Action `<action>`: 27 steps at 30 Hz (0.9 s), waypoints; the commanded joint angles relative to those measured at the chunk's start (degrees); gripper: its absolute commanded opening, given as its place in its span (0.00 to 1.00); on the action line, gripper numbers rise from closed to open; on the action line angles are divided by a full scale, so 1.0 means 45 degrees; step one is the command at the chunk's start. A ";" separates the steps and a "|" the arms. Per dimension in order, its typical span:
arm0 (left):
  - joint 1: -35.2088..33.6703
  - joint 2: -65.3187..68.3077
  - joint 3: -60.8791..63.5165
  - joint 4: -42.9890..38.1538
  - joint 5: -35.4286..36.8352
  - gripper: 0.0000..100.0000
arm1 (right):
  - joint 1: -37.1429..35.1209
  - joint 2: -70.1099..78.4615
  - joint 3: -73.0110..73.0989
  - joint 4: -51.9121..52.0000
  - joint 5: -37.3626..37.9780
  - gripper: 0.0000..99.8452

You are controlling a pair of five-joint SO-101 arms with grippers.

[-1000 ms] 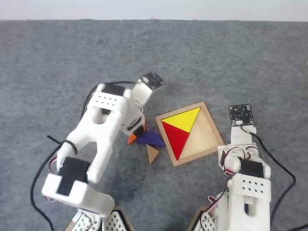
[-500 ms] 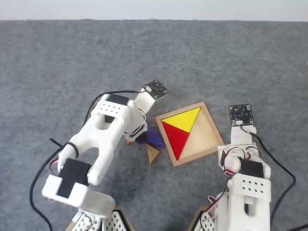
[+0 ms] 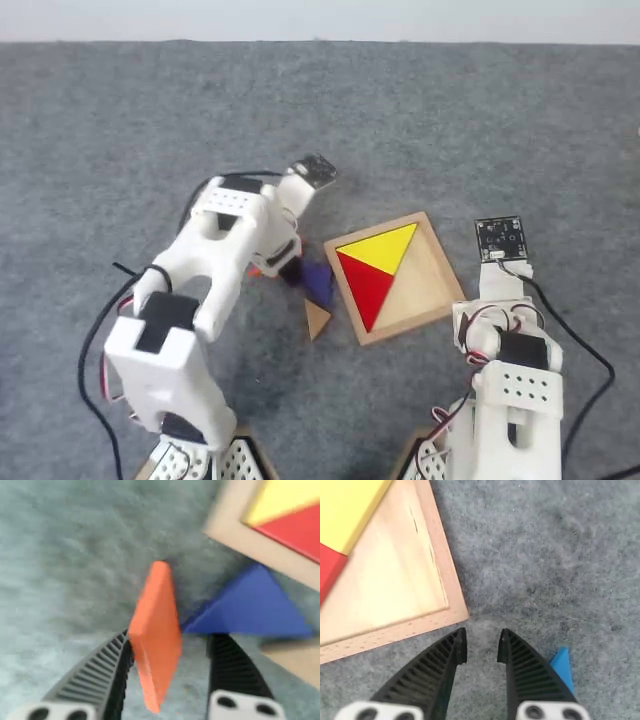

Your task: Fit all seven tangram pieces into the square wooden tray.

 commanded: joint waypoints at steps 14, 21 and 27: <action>-0.0996 0.0567 -0.1553 0.0078 -0.0371 0.22 | -0.0068 -0.0322 -0.0020 -0.0264 0.0156 0.11; -0.1016 0.2110 -0.3136 0.1778 -0.0137 0.05 | 0.0752 -0.0322 -0.0293 -0.0088 0.0156 0.11; -0.0996 0.1524 -0.3272 0.1875 0.0391 0.01 | 0.2276 -0.0342 -0.1309 0.1123 0.0039 0.12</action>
